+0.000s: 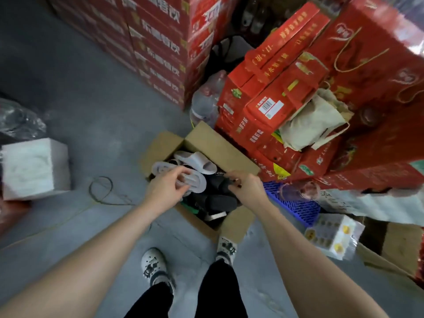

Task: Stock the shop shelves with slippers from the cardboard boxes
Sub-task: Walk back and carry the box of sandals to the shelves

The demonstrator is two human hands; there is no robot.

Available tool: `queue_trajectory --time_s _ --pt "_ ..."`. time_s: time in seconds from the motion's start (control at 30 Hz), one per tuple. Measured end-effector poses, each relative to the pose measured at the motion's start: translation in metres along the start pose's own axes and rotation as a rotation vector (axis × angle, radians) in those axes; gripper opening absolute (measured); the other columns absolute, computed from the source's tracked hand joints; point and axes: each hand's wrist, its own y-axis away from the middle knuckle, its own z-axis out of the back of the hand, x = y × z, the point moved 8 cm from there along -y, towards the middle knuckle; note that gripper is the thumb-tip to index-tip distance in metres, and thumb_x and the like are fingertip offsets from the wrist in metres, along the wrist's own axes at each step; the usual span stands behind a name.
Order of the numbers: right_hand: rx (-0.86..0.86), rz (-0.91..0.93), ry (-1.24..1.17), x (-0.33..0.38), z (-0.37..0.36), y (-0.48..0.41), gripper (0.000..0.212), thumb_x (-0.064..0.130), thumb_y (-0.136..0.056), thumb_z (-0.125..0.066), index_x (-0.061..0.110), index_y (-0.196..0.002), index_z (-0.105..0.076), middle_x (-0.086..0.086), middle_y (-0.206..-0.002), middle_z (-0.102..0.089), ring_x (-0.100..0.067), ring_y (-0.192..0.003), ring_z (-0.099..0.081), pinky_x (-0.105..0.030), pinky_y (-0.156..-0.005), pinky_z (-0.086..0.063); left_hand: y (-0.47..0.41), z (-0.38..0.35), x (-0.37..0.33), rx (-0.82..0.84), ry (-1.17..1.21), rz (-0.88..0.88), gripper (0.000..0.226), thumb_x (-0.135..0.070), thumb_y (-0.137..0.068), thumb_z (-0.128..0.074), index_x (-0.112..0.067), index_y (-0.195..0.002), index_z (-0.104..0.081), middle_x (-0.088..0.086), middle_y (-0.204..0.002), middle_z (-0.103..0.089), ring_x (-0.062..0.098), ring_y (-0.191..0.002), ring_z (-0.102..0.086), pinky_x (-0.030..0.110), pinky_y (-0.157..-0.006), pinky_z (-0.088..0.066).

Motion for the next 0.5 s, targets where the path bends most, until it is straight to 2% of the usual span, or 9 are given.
queue_trajectory --time_s 0.1,0.2,0.27,0.37,0.5 --pt "0.073 0.065 0.048 -0.011 -0.016 -0.023 0.036 0.012 -0.089 -0.063 0.025 -0.122 -0.068 0.006 -0.117 -0.067 -0.012 -0.098 -0.063 -0.016 -0.072 -0.036 0.003 -0.024 0.024 -0.007 0.042 0.107 0.026 -0.029 -0.089 -0.064 -0.039 -0.11 -0.052 -0.012 -0.096 -0.06 0.003 -0.078 -0.06 0.035 -0.072 -0.056" --pt "0.133 0.129 0.053 -0.032 -0.034 -0.057 0.039 0.013 -0.088 -0.064 0.026 -0.125 -0.066 0.003 -0.113 -0.065 -0.017 -0.098 -0.062 -0.016 -0.072 -0.034 0.004 -0.048 0.046 -0.112 0.058 0.212 0.033 -0.025 -0.085 -0.068 -0.036 -0.113 -0.056 -0.011 -0.103 -0.062 0.005 -0.08 -0.06 0.028 -0.073 -0.051" --pt "0.176 0.161 0.059 -0.05 -0.048 -0.081 0.042 0.012 -0.088 -0.063 0.027 -0.127 -0.063 0.003 -0.113 -0.063 -0.019 -0.099 -0.062 -0.021 -0.075 -0.039 0.005 -0.068 0.058 -0.169 0.036 0.305 0.036 -0.022 -0.085 -0.069 -0.032 -0.117 -0.058 -0.011 -0.105 -0.063 0.009 -0.085 -0.062 0.024 -0.071 -0.045" --pt "0.212 0.173 0.087 -0.082 -0.066 -0.121 0.046 0.013 -0.089 -0.063 0.027 -0.132 -0.057 0.001 -0.128 -0.058 -0.023 -0.111 -0.06 -0.027 -0.088 -0.046 -0.006 -0.112 0.072 -0.169 0.036 0.393 0.038 -0.025 -0.086 -0.068 -0.032 -0.122 -0.056 -0.006 -0.11 -0.064 0.014 -0.095 -0.064 0.027 -0.077 -0.049" --pt "0.217 0.17 0.148 -0.121 -0.088 -0.175 0.059 0.011 -0.088 -0.061 0.028 -0.143 -0.046 -0.005 -0.143 -0.045 -0.028 -0.124 -0.052 -0.037 -0.101 -0.046 -0.043 -0.168 0.081 -0.172 0.107 0.446 0.041 -0.026 -0.085 -0.069 -0.035 -0.123 -0.055 -0.009 -0.109 -0.061 0.012 -0.097 -0.06 0.026 -0.077 -0.047"
